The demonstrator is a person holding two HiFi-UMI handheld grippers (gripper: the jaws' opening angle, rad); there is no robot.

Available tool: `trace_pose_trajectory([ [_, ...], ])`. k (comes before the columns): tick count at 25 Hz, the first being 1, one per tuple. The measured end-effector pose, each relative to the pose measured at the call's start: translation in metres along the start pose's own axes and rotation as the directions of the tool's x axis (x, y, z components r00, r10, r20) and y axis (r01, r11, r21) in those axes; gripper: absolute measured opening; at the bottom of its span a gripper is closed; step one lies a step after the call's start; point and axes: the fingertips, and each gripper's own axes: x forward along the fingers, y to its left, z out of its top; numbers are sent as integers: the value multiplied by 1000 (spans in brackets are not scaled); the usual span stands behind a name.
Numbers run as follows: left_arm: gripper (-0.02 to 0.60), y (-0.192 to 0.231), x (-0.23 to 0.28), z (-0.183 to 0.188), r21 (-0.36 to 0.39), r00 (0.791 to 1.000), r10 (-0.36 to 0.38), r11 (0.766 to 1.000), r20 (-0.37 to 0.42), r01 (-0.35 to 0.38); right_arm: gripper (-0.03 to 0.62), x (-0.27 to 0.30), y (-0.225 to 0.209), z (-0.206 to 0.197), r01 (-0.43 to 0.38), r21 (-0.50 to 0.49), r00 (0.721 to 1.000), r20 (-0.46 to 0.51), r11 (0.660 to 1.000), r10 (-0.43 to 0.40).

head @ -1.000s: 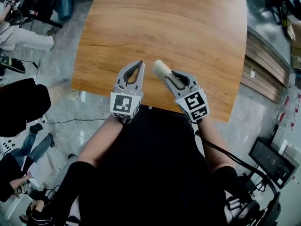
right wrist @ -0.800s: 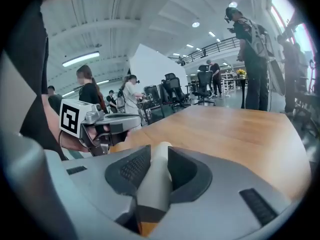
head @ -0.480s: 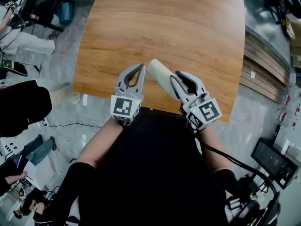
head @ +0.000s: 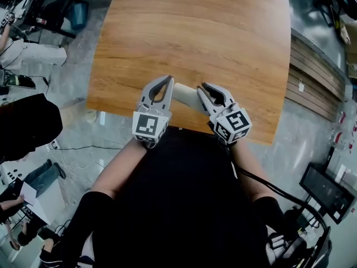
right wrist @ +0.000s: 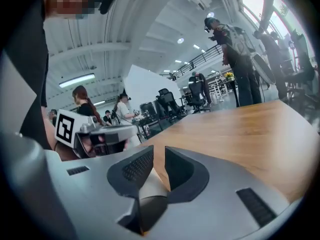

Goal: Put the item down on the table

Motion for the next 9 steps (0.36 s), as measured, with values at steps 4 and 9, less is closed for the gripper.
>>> trace_pose_trajectory([
  [4,5,4,-2,-6,3,1000,11,1000,-19,-11,75,22,-14,-50,-8,54,996,-91,999,13],
  [9,5,9,-2,-12,8,999,15,1000,-29,-15,75,37,-28,-82,-20,70,993,-112,997,28],
])
